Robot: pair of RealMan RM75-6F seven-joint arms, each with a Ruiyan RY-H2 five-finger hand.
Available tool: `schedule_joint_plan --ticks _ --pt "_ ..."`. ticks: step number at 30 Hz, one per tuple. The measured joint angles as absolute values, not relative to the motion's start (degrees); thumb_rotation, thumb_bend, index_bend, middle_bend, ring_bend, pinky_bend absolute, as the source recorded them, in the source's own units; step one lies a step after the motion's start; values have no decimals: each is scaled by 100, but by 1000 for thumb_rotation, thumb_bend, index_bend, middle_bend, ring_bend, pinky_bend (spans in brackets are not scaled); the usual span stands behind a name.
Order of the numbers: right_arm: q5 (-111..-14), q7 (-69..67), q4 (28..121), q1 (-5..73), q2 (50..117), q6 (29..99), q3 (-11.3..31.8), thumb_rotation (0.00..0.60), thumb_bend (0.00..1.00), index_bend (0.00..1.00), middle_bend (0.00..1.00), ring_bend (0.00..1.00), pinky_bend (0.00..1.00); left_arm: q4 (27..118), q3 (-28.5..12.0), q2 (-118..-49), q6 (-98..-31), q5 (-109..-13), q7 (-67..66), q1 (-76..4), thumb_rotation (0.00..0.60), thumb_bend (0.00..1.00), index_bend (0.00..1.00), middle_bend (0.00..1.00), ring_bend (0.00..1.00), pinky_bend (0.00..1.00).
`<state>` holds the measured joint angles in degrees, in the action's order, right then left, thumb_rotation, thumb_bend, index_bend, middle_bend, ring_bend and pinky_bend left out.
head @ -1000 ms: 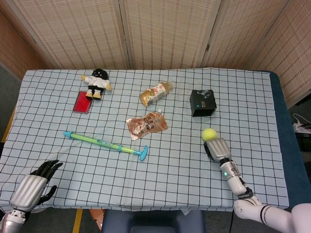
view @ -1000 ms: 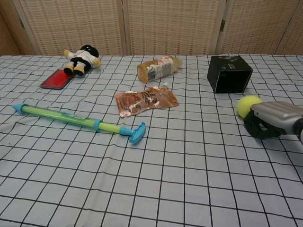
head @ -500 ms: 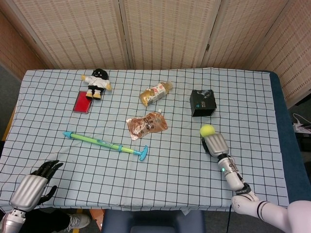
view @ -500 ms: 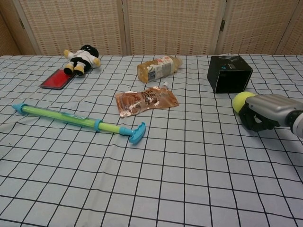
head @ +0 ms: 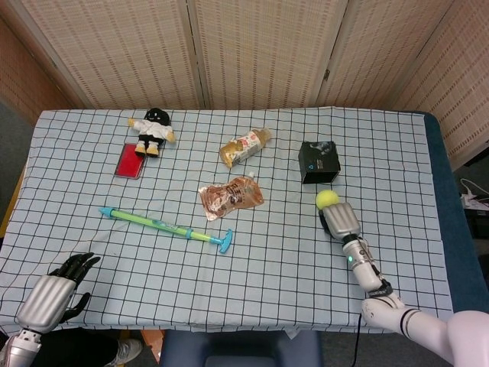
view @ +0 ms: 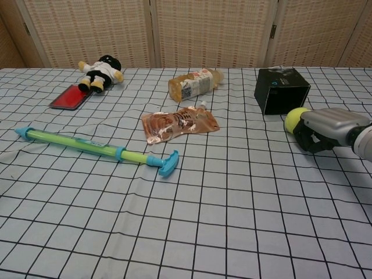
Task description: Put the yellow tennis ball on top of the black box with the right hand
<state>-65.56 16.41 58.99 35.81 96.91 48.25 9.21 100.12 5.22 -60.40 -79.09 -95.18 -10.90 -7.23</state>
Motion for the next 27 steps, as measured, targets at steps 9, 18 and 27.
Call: schedule_joint_plan --ticks 9,18,27 --pt "-6670 1412 5387 3746 9928 4735 962 600 971 982 833 878 1000 9981 487 -6051 -7882 -9415 -1072 -732 600 427 156 110 116 472" --pt "-6721 1392 5096 3912 10010 4690 1048 600 970 981 833 872 1000 9978 476 -6055 -7855 -9371 -1074 -742 600 426 157 110 116 471" --pt "-6911 1122 4731 3952 10187 4860 1052 600 971 755 689 653 1000 9979 482 -6047 -7887 -9384 -1063 -729 600 427 158 110 117 472"
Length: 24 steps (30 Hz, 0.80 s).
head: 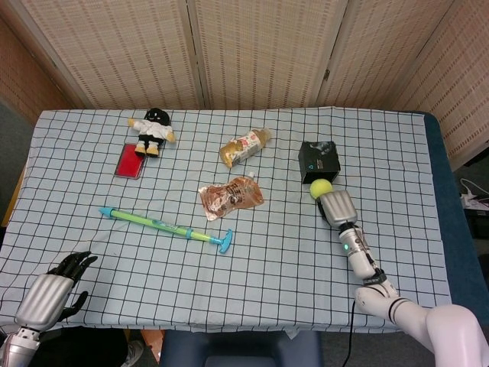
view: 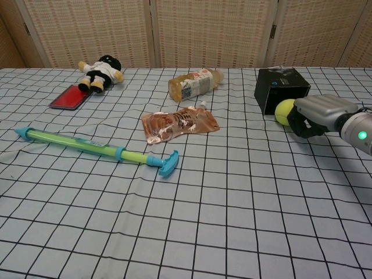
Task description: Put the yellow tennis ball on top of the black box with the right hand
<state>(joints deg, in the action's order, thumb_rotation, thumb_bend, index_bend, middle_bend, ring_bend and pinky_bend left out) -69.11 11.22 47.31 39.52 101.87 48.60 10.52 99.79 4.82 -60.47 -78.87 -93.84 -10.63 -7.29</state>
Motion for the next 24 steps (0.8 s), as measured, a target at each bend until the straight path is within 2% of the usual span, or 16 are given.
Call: schedule_joint_plan --ticks 2,4,8,10,12,13,15,19,24 --pt "-6988 984 4678 3951 10217 4918 1047 600 971 695 634 598 994 9985 483 -6043 -7891 -9388 -1060 -729 600 427 158 110 117 472" --pt "-7056 895 4647 3950 10230 4959 1034 600 971 616 570 528 933 9988 484 -6039 -7892 -9389 -1059 -728 600 427 157 110 117 472" --pt "-7249 610 4589 3946 10248 5059 978 600 954 449 438 366 677 9989 487 -6038 -7897 -9395 -1062 -725 600 427 158 110 117 472" --pt "-7318 448 4577 3942 10252 5100 962 600 860 404 388 308 576 9989 487 -6037 -7898 -9395 -1059 -725 600 427 158 110 117 472" --pt "-7399 217 4565 3936 10257 5154 949 600 683 367 349 265 507 9987 487 -6037 -7891 -9389 -1059 -727 600 427 157 110 117 472" --pt "-7442 110 4554 3933 10261 5186 941 600 592 347 334 246 494 9989 487 -6036 -7890 -9386 -1060 -727 600 427 157 110 117 472" --pt "-7563 -111 4498 3925 10281 5299 920 600 485 327 318 224 492 9990 489 -6034 -7889 -9389 -1065 -727 600 427 157 110 116 472" --pt "-7736 -373 4321 3908 10359 5524 889 600 328 292 290 192 452 9993 490 -6033 -7892 -9397 -1067 -727 600 427 158 110 117 472" --pt "-7812 -579 4197 3912 10406 5522 868 600 239 184 233 142 401 9996 488 -6031 -7897 -9389 -1061 -724 600 426 158 110 117 472"
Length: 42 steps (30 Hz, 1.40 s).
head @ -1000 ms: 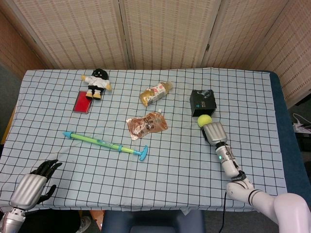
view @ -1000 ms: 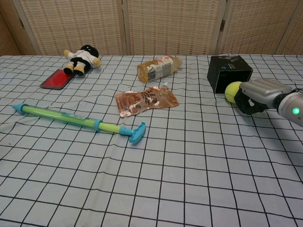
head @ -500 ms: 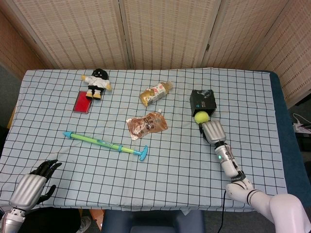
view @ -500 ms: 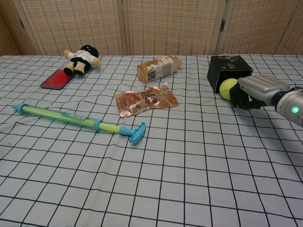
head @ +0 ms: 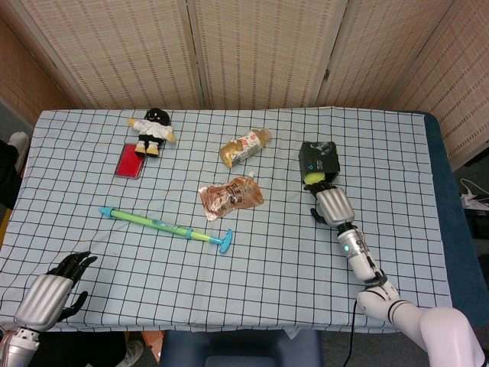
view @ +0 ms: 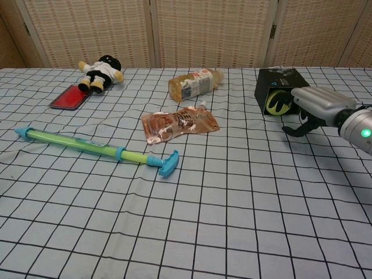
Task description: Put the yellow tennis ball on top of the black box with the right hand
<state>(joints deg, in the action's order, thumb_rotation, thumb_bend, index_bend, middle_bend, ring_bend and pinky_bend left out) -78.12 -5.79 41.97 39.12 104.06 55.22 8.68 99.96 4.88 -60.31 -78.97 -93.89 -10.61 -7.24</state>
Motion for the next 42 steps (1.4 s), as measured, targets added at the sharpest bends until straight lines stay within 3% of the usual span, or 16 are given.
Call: schedule_joint_plan --ticks 6,12,35,37,40,42 --pt "-7686 -639 4260 3931 10361 5260 931 600 165 42 178 106 340 9995 489 -6032 -7899 -9390 -1058 -723 600 427 158 110 117 472" --pt "-7609 -784 4464 3937 10249 5103 983 600 99 0 6 0 156 9998 489 -6033 -7897 -9381 -1064 -720 600 427 158 110 117 472" --pt "-8028 -991 4909 3671 10084 6110 881 600 87 5 1 0 133 10005 489 -6026 -7902 -9384 -1059 -719 600 427 157 133 117 472" --pt "-8076 -900 5076 3591 10013 6317 864 600 89 92 70 19 162 10003 485 -6021 -7925 -9385 -1045 -712 600 427 157 134 117 473" --pt "-8146 -596 5487 3410 9827 6723 818 600 91 400 265 173 218 10001 479 -6012 -7952 -9385 -1018 -701 600 427 157 135 117 472" --pt "-8154 -238 5920 3247 9621 6931 768 600 91 497 316 232 256 10002 479 -6003 -7965 -9386 -992 -695 600 426 157 136 117 472"
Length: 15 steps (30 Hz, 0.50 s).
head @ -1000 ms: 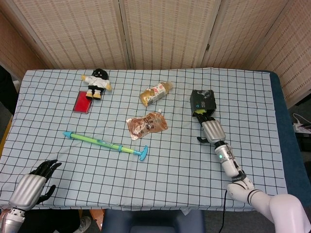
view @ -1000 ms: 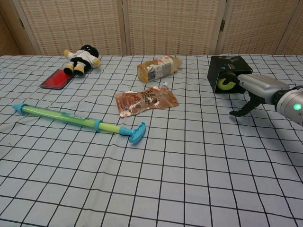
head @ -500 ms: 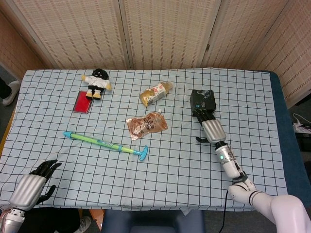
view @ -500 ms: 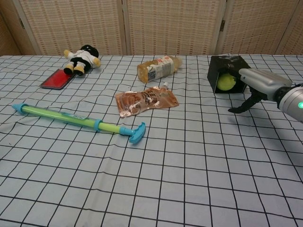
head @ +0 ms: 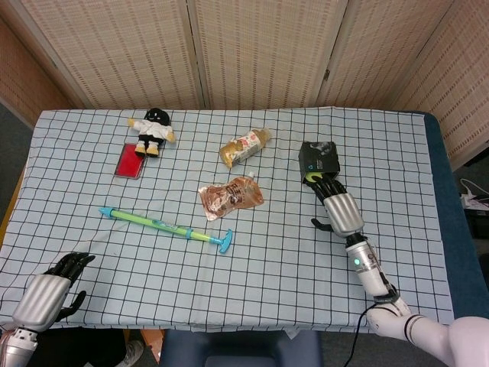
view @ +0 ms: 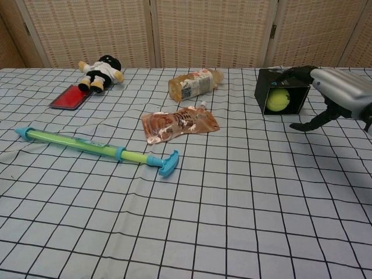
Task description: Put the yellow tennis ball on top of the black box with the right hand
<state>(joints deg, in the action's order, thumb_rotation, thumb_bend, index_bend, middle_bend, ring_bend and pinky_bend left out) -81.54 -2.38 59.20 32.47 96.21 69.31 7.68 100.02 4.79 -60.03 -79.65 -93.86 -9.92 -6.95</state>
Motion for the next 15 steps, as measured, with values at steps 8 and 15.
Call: schedule_joint_plan --ticks 8,15 --pt "-8112 1817 8386 2344 8344 7759 387 600 91 442 348 244 274 10011 480 -5983 -7994 -9401 -974 -681 600 427 158 140 117 472" --pt "-8333 2161 8928 1750 7695 8246 -35 600 90 177 162 48 247 10017 485 -5992 -8004 -9426 -1015 -675 600 427 158 143 117 473"
